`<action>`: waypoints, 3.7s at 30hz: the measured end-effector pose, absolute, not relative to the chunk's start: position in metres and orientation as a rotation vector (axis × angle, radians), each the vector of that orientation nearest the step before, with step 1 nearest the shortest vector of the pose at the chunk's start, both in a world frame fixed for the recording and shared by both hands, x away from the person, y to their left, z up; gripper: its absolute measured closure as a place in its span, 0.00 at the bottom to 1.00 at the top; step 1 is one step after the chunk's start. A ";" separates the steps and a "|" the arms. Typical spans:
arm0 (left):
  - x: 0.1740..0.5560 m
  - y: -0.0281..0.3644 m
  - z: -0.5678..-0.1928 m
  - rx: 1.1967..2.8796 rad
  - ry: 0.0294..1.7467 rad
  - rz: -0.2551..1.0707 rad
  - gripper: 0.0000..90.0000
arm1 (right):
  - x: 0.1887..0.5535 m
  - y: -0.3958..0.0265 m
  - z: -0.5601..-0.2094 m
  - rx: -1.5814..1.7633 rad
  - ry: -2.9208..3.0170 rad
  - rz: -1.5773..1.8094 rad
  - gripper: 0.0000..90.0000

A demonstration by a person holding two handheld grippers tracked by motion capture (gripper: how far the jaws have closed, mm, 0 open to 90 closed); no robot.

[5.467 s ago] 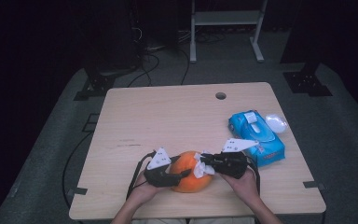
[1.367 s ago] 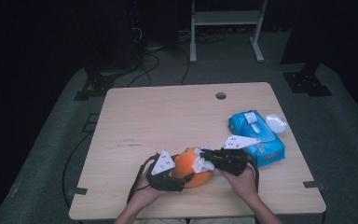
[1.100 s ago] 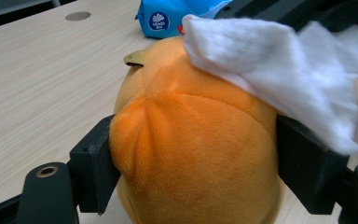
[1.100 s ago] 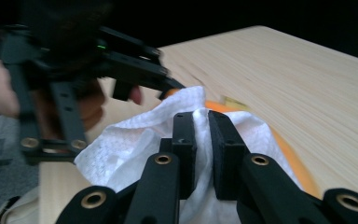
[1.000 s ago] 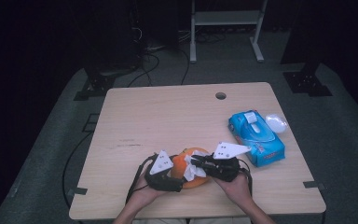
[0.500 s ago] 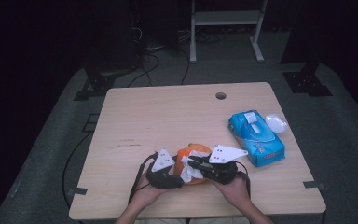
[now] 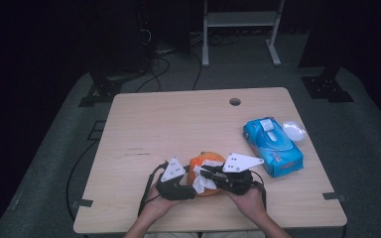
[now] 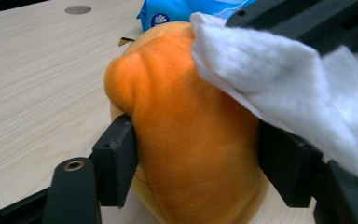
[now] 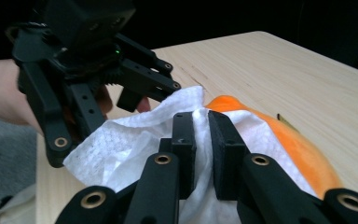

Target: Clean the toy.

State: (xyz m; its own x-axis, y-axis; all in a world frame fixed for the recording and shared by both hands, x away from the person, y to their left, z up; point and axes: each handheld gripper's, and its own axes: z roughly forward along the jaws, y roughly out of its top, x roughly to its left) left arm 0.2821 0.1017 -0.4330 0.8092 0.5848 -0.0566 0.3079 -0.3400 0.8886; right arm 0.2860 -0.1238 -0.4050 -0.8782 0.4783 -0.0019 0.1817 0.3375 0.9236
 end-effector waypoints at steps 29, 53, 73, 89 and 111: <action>0.281 0.109 -0.442 1.965 0.656 0.313 0.39 | 0.296 -0.141 -0.405 0.725 2.315 1.543 0.90; 0.298 0.130 -0.443 1.876 0.757 0.129 0.31 | 0.312 -0.158 -0.422 0.876 2.325 1.582 0.90; 0.292 0.132 -0.427 1.901 0.704 0.211 0.24 | 0.305 -0.151 -0.424 0.823 2.335 1.618 0.90; 0.290 0.136 -0.432 1.935 0.655 0.265 0.37 | 0.313 -0.160 -0.435 0.941 2.347 1.654 0.90; 0.291 0.139 -0.428 1.972 0.621 0.173 0.27 | 0.290 -0.135 -0.422 0.641 2.371 1.610 0.90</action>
